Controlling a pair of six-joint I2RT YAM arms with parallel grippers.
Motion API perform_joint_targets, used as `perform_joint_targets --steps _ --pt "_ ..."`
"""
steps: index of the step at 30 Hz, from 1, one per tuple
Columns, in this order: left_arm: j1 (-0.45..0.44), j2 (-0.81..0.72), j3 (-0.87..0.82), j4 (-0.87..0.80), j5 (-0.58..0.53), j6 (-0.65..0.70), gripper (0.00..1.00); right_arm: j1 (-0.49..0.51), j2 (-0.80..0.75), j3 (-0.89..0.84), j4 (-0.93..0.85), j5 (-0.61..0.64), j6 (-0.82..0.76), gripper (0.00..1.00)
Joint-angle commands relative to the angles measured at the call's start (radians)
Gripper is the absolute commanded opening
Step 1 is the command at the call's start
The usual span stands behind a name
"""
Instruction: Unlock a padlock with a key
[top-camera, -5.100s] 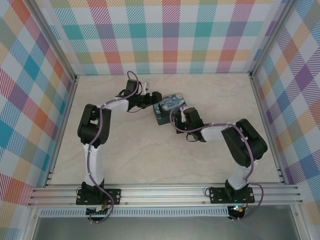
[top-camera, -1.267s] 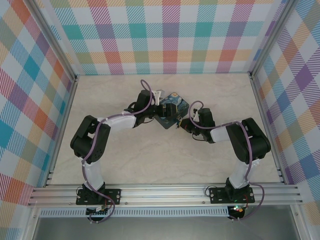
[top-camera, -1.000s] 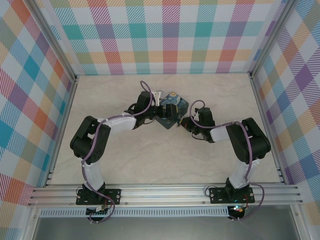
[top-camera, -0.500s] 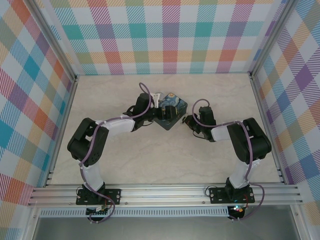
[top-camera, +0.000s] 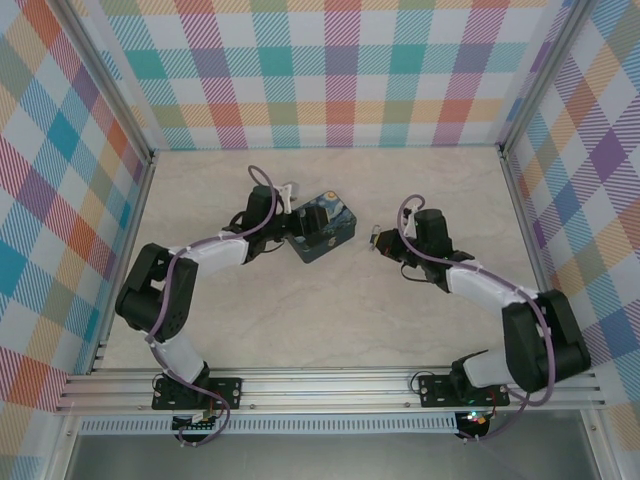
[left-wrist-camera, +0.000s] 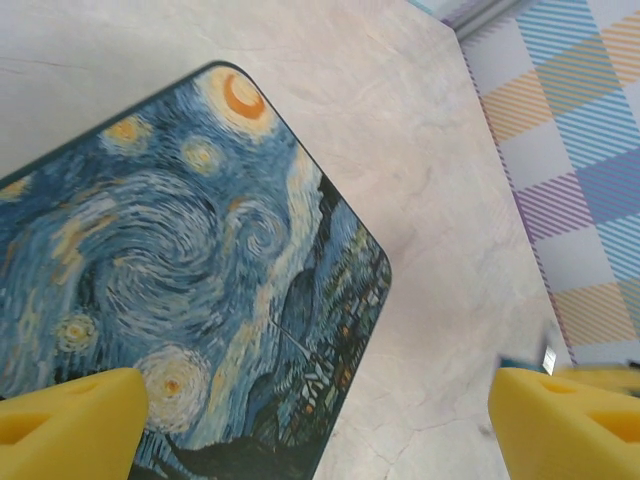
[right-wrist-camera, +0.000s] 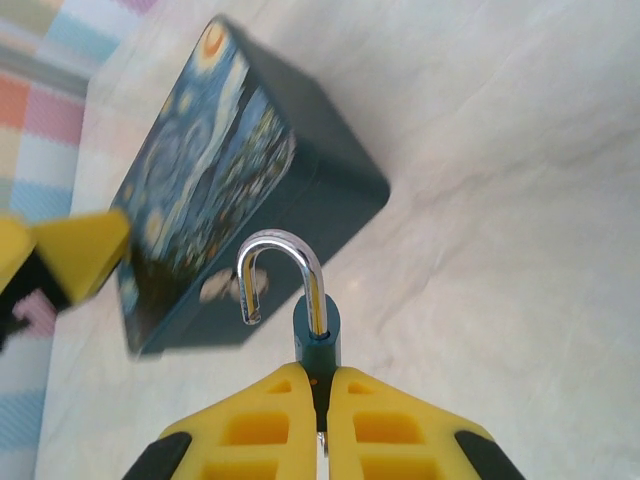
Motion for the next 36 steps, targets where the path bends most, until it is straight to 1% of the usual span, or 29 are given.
perform_joint_targets --steps 1,3,5,8,11,16,21,26,29,30,32,34,36 --pt "0.032 -0.033 -0.022 -0.088 0.006 0.005 0.9 0.009 -0.075 -0.018 -0.232 -0.183 -0.073 0.09" --pt "0.035 -0.062 -0.022 -0.068 0.012 0.006 0.91 0.027 -0.113 -0.037 -0.284 -0.221 -0.06 0.09" --pt "0.035 -0.095 -0.021 -0.057 0.011 0.006 0.95 0.047 -0.144 -0.065 -0.294 -0.256 -0.027 0.09" --pt "0.037 -0.168 -0.028 -0.067 -0.002 0.001 1.0 0.091 -0.168 -0.107 -0.284 -0.255 0.043 0.09" --pt "0.04 -0.247 -0.056 -0.09 -0.018 0.007 1.0 0.126 -0.153 -0.142 -0.242 -0.24 0.109 0.1" --pt "0.064 -0.417 -0.173 -0.125 -0.06 0.002 1.0 0.184 -0.056 -0.161 -0.105 -0.243 0.189 0.1" --pt "0.087 -0.582 -0.284 -0.187 -0.095 -0.02 1.0 0.235 0.07 -0.109 -0.084 -0.209 0.197 0.1" --pt "0.096 -0.723 -0.368 -0.238 -0.132 -0.031 1.0 0.249 0.164 -0.106 -0.021 -0.199 0.232 0.11" --pt "0.103 -0.774 -0.389 -0.273 -0.145 -0.034 1.0 0.249 0.183 -0.115 -0.008 -0.191 0.239 0.16" --pt "0.105 -0.786 -0.393 -0.282 -0.151 -0.033 1.0 0.249 0.179 -0.12 -0.009 -0.183 0.241 0.22" --pt "0.11 -0.804 -0.393 -0.303 -0.17 -0.033 1.0 0.249 0.158 -0.123 -0.023 -0.166 0.232 0.28" --pt "0.112 -0.821 -0.39 -0.33 -0.204 -0.024 1.0 0.248 0.121 -0.112 -0.071 -0.141 0.199 0.35" --pt "0.113 -0.836 -0.389 -0.346 -0.244 -0.013 1.0 0.246 0.078 -0.087 -0.142 -0.107 0.155 0.4"
